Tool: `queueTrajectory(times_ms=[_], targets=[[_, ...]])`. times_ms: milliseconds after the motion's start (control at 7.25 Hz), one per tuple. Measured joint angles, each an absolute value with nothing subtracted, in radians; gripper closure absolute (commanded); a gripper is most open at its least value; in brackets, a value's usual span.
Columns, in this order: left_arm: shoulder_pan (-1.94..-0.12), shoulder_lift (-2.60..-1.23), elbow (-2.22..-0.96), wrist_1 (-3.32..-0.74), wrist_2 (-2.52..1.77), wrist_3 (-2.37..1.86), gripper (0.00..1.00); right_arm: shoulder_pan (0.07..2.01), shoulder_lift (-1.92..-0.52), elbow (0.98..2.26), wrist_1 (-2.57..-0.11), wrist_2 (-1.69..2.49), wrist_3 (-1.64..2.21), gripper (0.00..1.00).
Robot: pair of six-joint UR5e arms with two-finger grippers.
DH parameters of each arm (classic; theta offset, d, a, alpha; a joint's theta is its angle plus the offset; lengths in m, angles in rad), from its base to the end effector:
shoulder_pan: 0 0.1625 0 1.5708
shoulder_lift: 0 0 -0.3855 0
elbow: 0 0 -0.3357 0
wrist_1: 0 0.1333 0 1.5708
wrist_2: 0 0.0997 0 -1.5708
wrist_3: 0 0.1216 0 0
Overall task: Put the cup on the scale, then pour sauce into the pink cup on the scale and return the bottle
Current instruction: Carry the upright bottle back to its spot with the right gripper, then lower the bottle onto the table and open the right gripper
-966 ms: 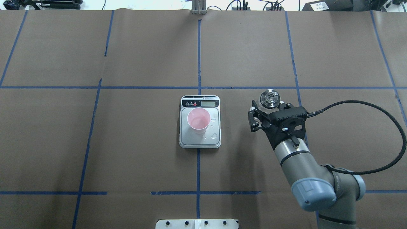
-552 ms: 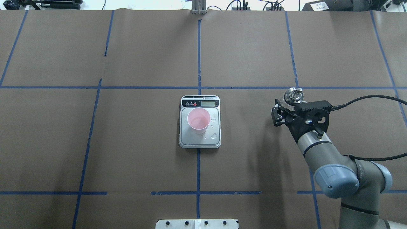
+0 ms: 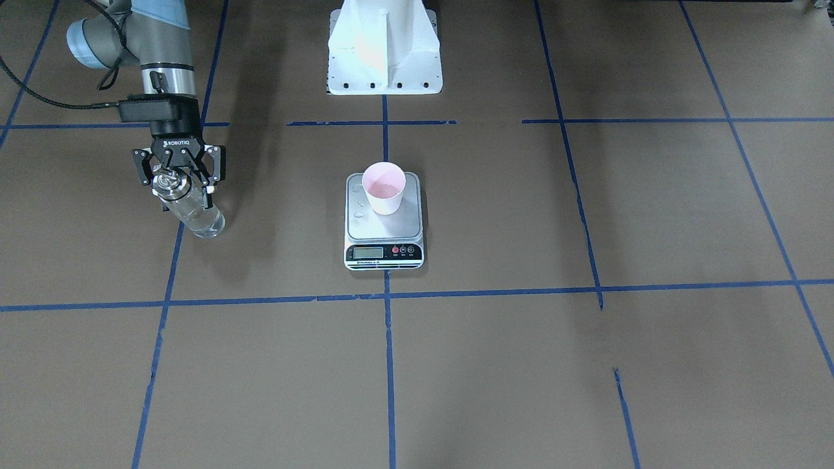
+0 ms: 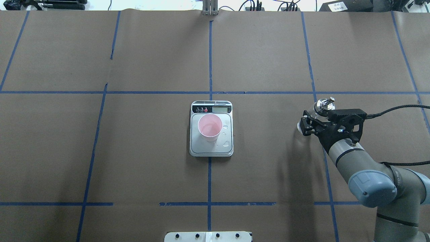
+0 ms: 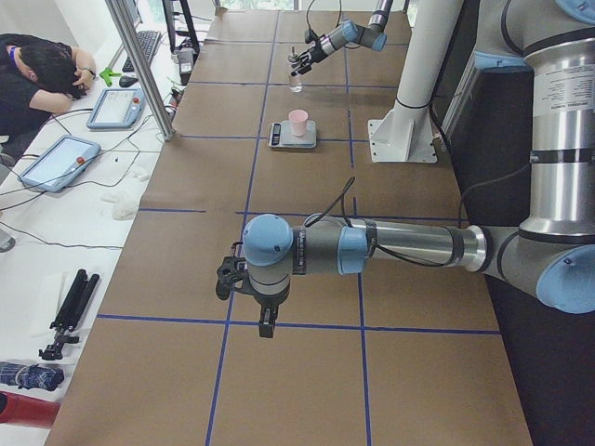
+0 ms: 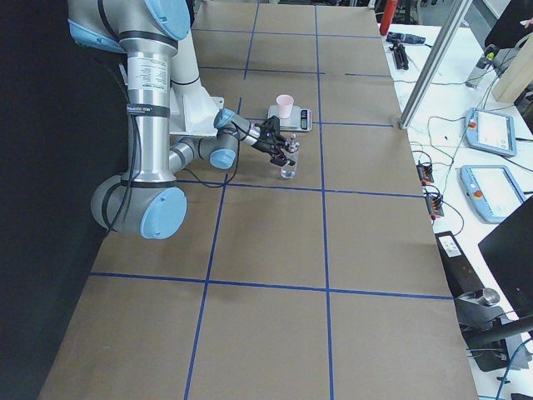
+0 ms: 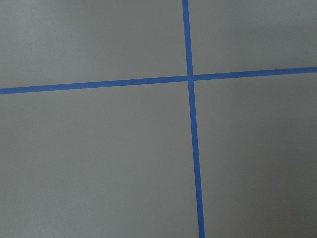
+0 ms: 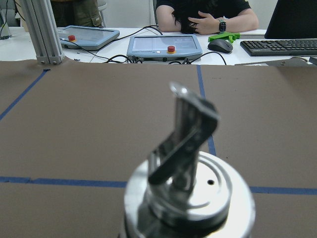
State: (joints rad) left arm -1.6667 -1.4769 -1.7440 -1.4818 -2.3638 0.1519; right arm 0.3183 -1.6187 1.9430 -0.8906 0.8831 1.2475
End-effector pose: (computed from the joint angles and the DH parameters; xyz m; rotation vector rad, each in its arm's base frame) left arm -0.0845 -0.3911 0.6060 0.0889 0.7881 0.0492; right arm -0.3449 -0.3353 0.4069 0.8996 -0.7160 0.3405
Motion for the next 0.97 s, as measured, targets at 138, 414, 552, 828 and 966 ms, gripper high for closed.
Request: queueTrajectory(times_ms=[138, 414, 552, 828, 966], targets=[[-1.666, -1.477, -1.744, -1.485, -2.364, 0.152, 0.00, 0.318, -1.627, 1.945, -0.893, 0.887, 1.256, 1.00], [-1.666, -1.477, -1.744, -1.486, -2.364, 0.152, 0.00, 0.318, -1.637, 1.946, -0.894, 0.895, 1.260, 0.99], [-1.666, -1.477, -1.744, -1.486, -2.364, 0.152, 0.00, 0.317, -1.638, 1.944, -0.896, 0.898, 1.260, 0.85], [-1.667, -1.477, -1.742, -1.486, -2.364, 0.152, 0.00, 0.316, -1.638, 1.938, -0.898, 0.900, 1.259, 0.78], [-1.667, -1.477, -1.741, -1.486, -2.364, 0.152, 0.00, 0.316, -1.638, 1.937, -0.898, 0.900, 1.259, 0.67]])
